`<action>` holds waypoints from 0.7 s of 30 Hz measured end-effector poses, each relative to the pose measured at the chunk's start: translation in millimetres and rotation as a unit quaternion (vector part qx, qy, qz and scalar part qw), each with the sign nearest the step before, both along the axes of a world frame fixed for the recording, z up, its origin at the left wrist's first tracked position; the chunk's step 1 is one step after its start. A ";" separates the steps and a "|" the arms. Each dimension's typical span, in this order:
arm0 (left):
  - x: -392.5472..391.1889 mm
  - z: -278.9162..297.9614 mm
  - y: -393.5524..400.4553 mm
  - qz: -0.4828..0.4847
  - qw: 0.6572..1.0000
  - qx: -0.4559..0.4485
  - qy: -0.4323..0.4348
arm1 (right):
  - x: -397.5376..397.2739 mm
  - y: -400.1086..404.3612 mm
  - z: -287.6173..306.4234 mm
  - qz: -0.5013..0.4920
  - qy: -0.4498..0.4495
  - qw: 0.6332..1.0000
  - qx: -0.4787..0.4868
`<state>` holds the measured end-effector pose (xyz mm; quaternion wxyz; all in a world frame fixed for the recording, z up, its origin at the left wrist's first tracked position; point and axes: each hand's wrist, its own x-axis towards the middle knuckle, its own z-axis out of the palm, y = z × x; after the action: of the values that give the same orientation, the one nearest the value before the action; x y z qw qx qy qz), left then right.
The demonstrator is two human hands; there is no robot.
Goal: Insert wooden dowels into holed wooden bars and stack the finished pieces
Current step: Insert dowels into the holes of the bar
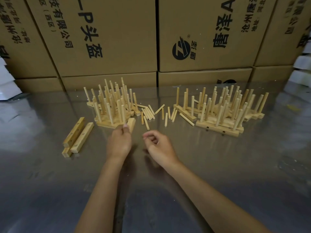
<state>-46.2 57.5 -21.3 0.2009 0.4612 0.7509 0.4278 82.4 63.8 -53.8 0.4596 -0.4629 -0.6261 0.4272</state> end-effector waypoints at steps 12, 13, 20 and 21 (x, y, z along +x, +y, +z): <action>15.4 1.6 3.9 -0.156 0.847 0.001 -0.508 | 66.3 66.0 2.4 -0.008 -0.487 0.864 0.129; 16.5 2.0 2.8 -0.177 0.825 -0.003 -0.537 | 64.9 67.3 3.2 0.005 -0.491 0.861 0.131; 13.3 -1.6 2.2 -0.229 0.800 -0.009 -0.554 | 68.3 37.2 6.0 -0.111 -0.424 0.872 0.218; 13.1 -2.2 2.9 -0.234 0.802 -0.007 -0.549 | 69.8 33.5 5.2 -0.114 -0.419 0.874 0.217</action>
<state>-33.1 60.4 -23.5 0.6770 0.3092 0.3871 0.5442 152.2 97.3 -48.7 0.2884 -0.5554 -0.7799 -0.0092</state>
